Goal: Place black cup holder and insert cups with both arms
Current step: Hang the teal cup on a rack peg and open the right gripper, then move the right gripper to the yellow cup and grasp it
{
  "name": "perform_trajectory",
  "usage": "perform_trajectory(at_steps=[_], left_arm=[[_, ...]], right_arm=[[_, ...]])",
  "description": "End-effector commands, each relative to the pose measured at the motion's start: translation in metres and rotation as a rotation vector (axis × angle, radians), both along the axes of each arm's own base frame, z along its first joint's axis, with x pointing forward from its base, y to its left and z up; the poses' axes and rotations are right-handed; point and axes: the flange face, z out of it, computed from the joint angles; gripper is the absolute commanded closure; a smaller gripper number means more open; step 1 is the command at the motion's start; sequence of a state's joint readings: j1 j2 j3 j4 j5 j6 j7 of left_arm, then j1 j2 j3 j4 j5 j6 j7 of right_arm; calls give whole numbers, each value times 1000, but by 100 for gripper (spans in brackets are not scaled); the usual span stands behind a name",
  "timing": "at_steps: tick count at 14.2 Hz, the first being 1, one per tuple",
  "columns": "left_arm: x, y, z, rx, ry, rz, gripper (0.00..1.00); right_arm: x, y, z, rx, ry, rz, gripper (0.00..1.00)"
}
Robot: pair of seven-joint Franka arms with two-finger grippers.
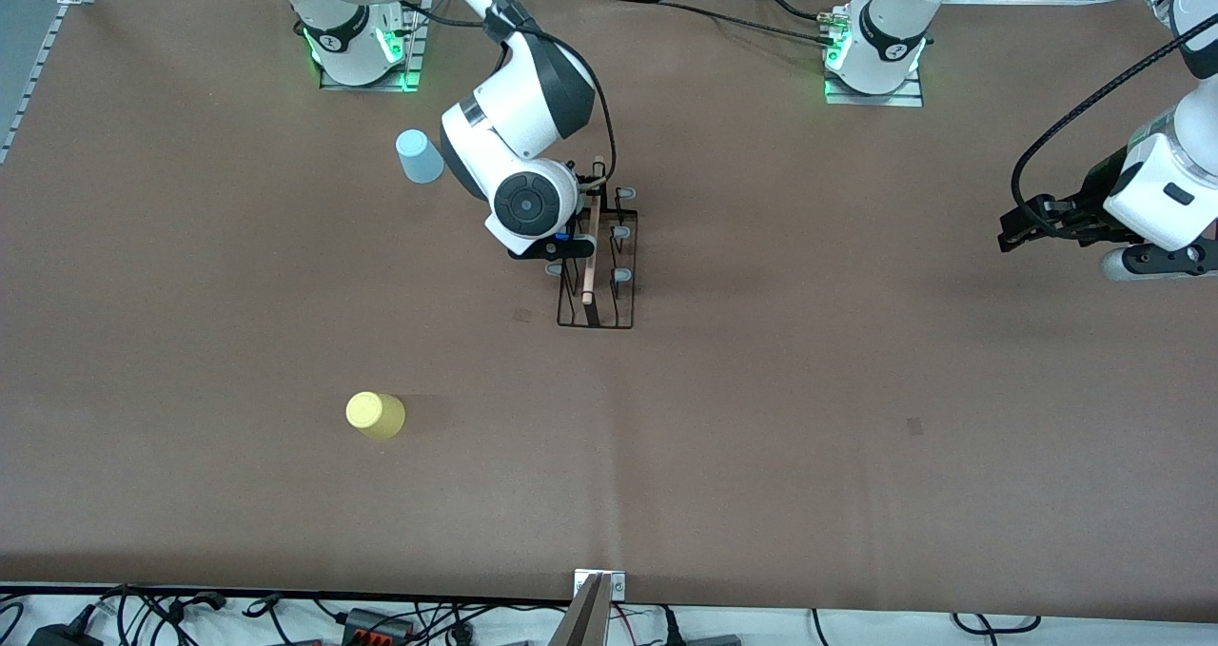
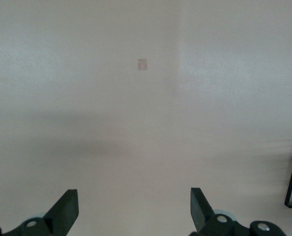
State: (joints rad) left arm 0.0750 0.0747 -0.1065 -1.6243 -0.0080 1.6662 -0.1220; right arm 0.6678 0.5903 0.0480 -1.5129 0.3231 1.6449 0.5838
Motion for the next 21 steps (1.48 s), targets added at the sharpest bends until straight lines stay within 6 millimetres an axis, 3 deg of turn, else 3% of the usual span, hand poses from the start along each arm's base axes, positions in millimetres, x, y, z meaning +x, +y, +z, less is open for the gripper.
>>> perform_trajectory(at_steps=[1,3,4,6,7,10,13,15,17,20,21], left_arm=[[-5,0,6,-22,-8,-19,0],[-5,1,6,-24,-7,-14,0],[-5,0,6,-24,-7,-15,0],[-5,-2,6,-24,-3,-19,0],[-5,-2,6,-24,-3,-19,0],[-5,-2,6,-24,-3,-19,0],[-5,-2,6,-25,0,-18,0],[-5,-2,6,-25,0,-18,0],[-5,-2,6,-25,0,-18,0],[-5,-2,6,-25,0,-18,0],[-5,-2,6,-25,0,-18,0]], right_arm=[[1,5,7,4,-15,-15,0],[6,1,26,-7,-41,-67,0],[15,-5,44,-11,-75,-113,0],[53,-38,67,-59,-178,-155,0],[76,-65,70,-84,-214,-196,0],[149,-147,66,-134,-364,-340,0],[203,-205,62,-138,-528,-395,0],[215,-217,54,-134,-578,-321,0],[232,-255,37,-124,-593,-280,0],[251,-292,6,-94,-631,-159,0],[255,-296,1,-85,-655,-135,0]])
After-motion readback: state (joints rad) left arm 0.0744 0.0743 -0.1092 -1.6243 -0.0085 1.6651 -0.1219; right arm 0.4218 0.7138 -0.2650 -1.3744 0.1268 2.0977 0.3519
